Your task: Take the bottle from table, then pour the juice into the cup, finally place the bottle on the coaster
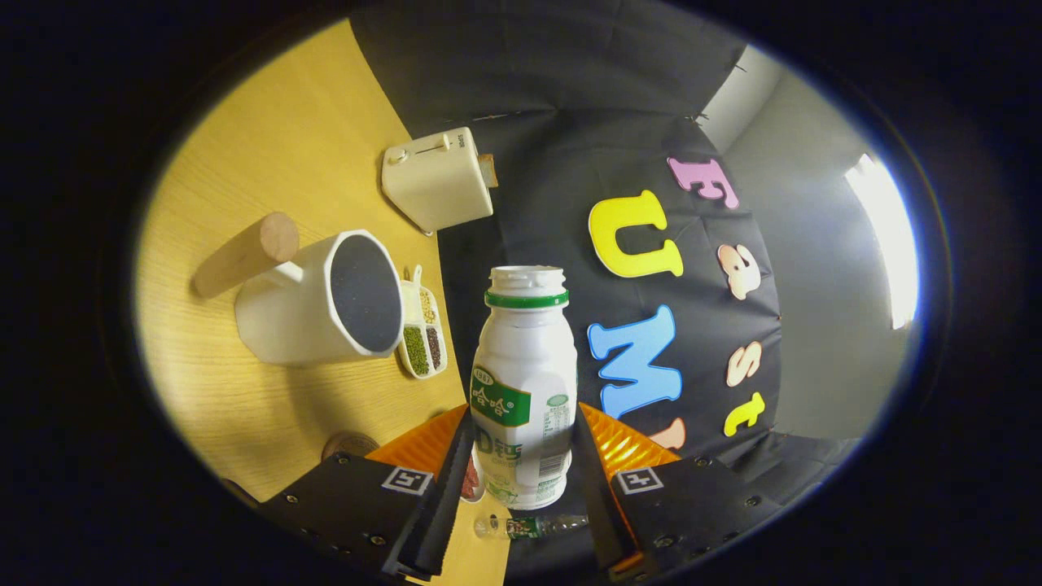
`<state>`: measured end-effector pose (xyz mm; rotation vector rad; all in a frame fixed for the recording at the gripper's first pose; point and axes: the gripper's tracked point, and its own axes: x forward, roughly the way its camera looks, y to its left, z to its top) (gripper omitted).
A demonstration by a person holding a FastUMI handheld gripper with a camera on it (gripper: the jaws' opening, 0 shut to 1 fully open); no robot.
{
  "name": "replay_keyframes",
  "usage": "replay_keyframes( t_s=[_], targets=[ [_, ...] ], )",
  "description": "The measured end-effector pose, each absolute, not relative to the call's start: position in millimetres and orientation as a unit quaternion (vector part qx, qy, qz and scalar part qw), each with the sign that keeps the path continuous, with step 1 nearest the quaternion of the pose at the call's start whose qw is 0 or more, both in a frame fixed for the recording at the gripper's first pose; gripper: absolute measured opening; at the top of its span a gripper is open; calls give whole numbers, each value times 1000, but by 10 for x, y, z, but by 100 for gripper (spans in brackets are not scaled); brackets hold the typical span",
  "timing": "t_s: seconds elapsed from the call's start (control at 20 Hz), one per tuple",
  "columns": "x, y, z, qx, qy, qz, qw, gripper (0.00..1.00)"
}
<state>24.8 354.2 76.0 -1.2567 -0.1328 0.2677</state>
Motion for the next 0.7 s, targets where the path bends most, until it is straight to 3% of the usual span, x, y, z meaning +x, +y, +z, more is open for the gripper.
replay_keyframes(
  t_s=[0.7],
  targets=[
    [295, 3521, 575, -426, 9, 177, 887, 67]
  ],
)
